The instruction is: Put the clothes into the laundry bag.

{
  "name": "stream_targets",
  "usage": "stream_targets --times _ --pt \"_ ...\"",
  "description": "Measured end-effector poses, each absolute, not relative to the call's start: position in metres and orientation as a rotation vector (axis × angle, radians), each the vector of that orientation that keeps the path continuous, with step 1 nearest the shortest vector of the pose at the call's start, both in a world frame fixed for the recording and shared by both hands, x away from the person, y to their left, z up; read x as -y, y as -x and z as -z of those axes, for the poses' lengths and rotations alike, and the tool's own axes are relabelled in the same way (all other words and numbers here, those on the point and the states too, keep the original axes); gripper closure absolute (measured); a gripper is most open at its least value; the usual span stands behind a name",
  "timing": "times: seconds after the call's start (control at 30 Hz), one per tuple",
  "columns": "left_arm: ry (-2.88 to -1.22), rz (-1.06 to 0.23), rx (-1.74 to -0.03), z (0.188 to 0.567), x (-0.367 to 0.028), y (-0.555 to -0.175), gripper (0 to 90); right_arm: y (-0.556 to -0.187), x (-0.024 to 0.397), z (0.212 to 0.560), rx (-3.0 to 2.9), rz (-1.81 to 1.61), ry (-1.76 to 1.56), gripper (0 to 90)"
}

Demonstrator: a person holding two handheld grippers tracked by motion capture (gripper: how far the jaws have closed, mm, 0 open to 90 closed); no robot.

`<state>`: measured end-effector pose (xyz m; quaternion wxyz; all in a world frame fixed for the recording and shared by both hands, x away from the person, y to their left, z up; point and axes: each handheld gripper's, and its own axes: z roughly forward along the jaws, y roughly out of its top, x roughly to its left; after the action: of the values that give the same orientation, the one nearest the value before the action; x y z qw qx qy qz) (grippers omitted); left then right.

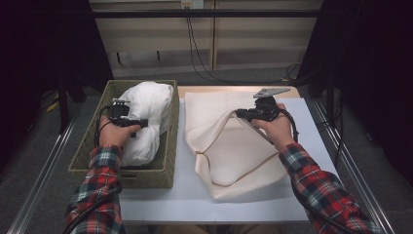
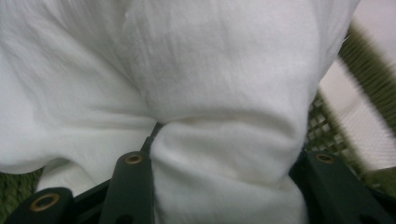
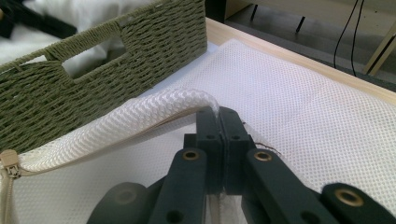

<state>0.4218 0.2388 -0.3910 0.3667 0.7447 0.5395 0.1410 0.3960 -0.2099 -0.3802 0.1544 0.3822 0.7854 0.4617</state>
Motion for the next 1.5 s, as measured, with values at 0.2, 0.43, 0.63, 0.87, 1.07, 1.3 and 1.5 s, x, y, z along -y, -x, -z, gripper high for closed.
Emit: stream_targets --times 0.2,0.43,0.63,0.87,1.07,1.3,1.5 --pt "-1.825 -0.334 -1.296 0.358 -0.238 -0.415 54.2 -0.397 0.209 0.379 -2.244 -1.323 -1.099 88.9" --pt "-1.796 -0.292 -1.23 0.335 -0.236 -0.408 54.2 -0.398 0.211 0.379 -2.225 -1.327 -1.113 88.9" --pt "-1.786 -0.251 -1.169 0.316 -0.231 -0.405 54.2 -0.401 0.211 0.379 -2.21 -1.323 -1.123 88.9" --pt "-1.809 -0.235 -1.079 0.296 -0.217 -0.398 54.1 -0.403 0.211 0.378 -2.19 -1.318 -1.132 89.0" --pt "-1.819 -0.196 -1.029 0.291 -0.207 -0.394 54.1 -0.404 0.212 0.376 -2.169 -1.316 -1.146 88.9" --pt "-1.835 -0.216 -1.024 0.294 -0.204 -0.394 54.0 -0.403 0.212 0.376 -2.172 -1.321 -1.14 88.9" --pt "-1.86 -0.239 -1.029 0.294 -0.203 -0.396 53.9 -0.403 0.212 0.375 -2.171 -1.311 -1.139 88.9"
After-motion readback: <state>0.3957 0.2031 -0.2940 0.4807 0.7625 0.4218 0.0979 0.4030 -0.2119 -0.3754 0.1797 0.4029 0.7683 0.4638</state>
